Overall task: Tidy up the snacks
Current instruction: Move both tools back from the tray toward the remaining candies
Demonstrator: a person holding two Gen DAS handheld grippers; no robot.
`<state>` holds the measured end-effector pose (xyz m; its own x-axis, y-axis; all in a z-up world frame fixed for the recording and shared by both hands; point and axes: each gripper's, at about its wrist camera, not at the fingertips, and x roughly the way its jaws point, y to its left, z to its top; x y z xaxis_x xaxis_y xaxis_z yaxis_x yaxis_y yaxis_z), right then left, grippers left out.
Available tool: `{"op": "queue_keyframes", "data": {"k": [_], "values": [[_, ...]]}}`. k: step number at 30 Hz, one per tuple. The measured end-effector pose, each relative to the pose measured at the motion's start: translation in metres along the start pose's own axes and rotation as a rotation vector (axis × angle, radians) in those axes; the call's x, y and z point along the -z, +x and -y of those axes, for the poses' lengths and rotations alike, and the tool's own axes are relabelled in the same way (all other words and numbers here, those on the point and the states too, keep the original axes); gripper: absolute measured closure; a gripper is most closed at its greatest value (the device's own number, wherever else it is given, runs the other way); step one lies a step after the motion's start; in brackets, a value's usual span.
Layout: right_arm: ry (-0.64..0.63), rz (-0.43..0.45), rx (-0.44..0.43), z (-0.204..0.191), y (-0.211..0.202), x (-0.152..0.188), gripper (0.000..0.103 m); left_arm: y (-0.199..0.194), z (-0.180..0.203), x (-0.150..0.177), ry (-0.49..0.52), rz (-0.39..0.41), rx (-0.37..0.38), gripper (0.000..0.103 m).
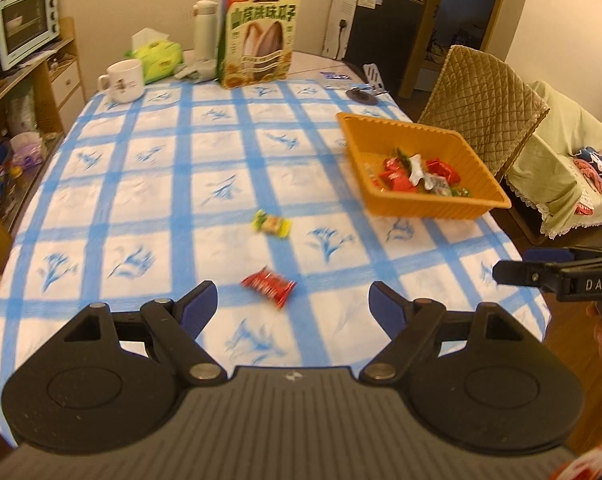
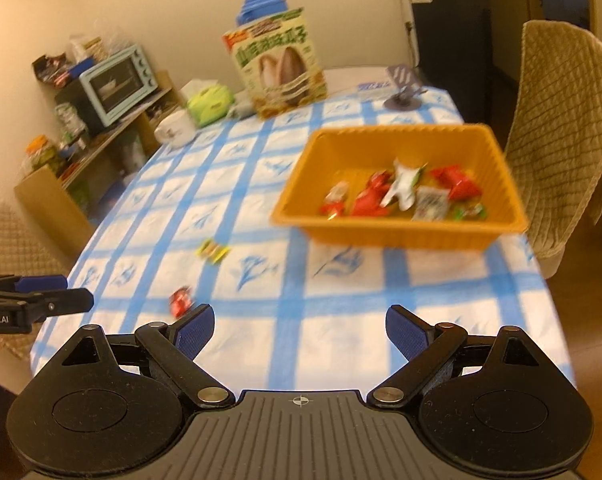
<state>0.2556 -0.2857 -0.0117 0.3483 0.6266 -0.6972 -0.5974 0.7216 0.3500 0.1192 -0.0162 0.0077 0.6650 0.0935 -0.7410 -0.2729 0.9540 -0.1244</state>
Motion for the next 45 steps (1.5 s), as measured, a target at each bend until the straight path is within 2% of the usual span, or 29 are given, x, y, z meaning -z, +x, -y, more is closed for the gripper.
{"op": "queue_keyframes", "data": {"k": [8, 21, 33, 45], "values": [[-0.022, -0.056, -0.044, -0.044, 0.011, 0.028, 0.011, -0.023, -0.032, 0.026, -0.022, -0.011, -0.016, 0.021], [-0.076, -0.092, -0.052, -0.100, 0.038, 0.051, 0.011, -0.034, -0.066, 0.053, -0.032, -0.041, -0.062, 0.021], [-0.117, -0.136, -0.051, -0.119, 0.066, 0.059, 0.011, -0.026, -0.082, 0.066, -0.044, -0.086, -0.083, 0.022], [-0.167, -0.155, -0.050, -0.126, 0.092, 0.049, 0.011, -0.008, -0.085, 0.064, -0.042, -0.119, -0.078, 0.022]]}}
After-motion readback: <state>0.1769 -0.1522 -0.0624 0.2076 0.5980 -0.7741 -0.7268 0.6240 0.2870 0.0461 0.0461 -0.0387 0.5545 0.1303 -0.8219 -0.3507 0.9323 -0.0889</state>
